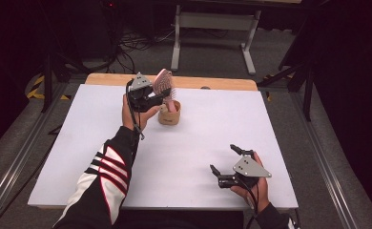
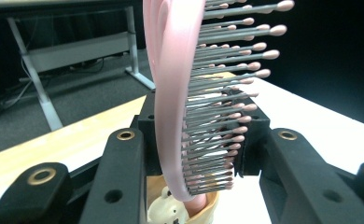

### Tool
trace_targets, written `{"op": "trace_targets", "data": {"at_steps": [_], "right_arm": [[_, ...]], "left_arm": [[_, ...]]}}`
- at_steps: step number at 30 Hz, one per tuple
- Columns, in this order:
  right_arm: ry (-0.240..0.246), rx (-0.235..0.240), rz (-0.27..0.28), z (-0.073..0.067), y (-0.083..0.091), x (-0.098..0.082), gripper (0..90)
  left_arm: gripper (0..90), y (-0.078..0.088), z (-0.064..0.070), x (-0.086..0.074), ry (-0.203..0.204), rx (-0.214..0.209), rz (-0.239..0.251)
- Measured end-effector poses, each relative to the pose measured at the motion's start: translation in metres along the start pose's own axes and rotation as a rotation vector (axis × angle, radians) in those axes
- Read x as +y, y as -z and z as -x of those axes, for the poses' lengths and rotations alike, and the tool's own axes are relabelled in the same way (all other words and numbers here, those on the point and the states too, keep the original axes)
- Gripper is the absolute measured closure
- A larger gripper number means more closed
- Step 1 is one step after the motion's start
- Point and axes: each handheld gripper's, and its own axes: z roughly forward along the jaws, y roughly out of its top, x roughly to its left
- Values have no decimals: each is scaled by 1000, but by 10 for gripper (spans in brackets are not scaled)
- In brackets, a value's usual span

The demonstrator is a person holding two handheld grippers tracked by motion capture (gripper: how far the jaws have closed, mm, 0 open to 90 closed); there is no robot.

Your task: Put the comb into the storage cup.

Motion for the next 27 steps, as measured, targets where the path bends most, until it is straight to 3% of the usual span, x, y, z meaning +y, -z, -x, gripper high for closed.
{"op": "trace_targets", "data": {"at_steps": [15,27], "right_arm": [[2,5,-1,-1,-1,0,62],[7,11,-4,-2,-1,0,62]], "left_arm": [[629,-15,3,-11,29,3,-5],[607,-17,-4,-15,43,46,-4]]}}
